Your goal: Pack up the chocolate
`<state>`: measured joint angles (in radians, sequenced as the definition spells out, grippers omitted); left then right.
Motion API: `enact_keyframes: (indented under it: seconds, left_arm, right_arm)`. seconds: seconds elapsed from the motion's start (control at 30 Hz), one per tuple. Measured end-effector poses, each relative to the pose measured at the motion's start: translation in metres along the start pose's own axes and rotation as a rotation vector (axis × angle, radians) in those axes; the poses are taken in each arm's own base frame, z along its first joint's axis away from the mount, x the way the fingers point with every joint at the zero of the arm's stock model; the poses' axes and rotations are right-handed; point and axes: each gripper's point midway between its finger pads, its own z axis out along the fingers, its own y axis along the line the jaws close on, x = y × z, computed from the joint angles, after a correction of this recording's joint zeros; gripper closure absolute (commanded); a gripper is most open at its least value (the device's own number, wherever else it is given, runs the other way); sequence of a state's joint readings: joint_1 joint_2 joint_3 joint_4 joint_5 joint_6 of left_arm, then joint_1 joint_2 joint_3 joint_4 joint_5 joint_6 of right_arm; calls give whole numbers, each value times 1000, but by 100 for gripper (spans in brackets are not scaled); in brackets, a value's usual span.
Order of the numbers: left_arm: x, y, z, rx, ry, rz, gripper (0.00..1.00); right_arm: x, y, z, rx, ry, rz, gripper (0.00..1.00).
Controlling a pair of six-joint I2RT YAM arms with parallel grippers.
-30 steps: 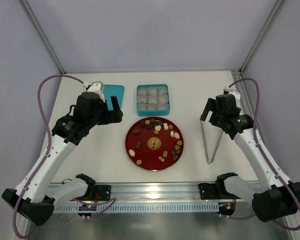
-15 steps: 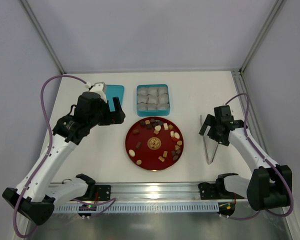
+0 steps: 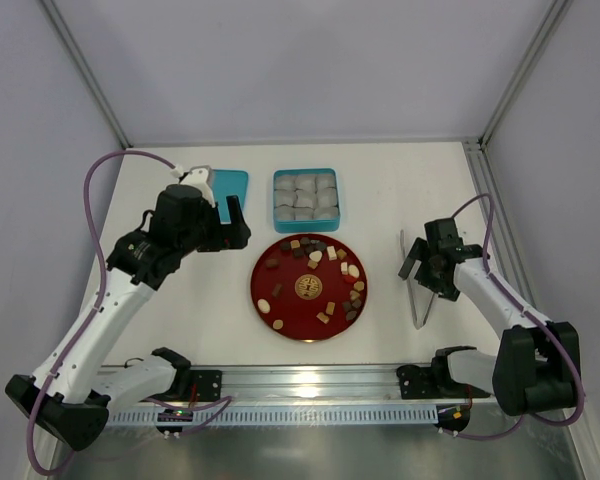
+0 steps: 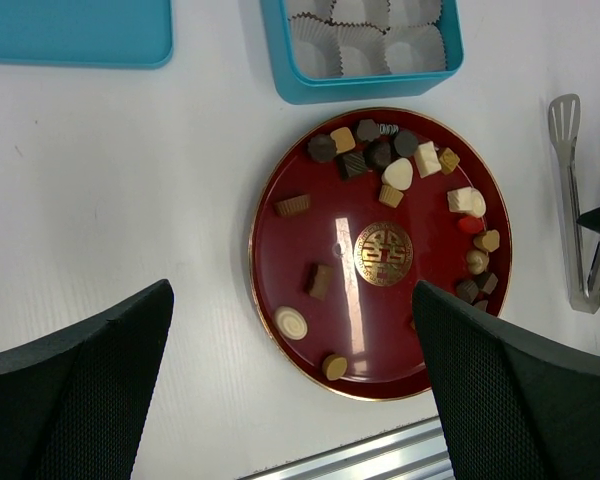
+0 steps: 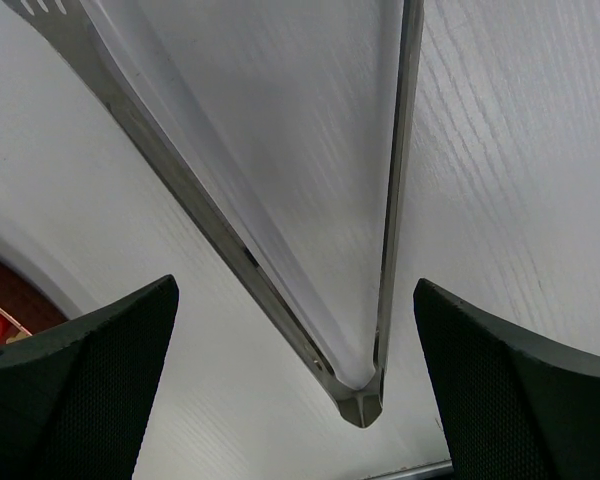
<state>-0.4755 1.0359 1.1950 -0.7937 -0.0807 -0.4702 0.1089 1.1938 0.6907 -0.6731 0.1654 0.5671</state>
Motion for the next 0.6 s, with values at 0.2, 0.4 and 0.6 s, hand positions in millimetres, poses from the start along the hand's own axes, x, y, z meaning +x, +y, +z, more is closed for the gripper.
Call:
enact_keyframes:
  seconds: [0.2,0.4,0.6]
  left_arm:
    - [1,1,0,-1,-1,4,0]
    - [1,1,-1,1,-4,5,0]
    - [0,1,-2,2,-6,6,0]
  right_arm:
    - [1,-1,5,11,9,-2,0]
    - [4,-1,16,25,31,-5,0]
    - [6,0,26,33,42,-4,2]
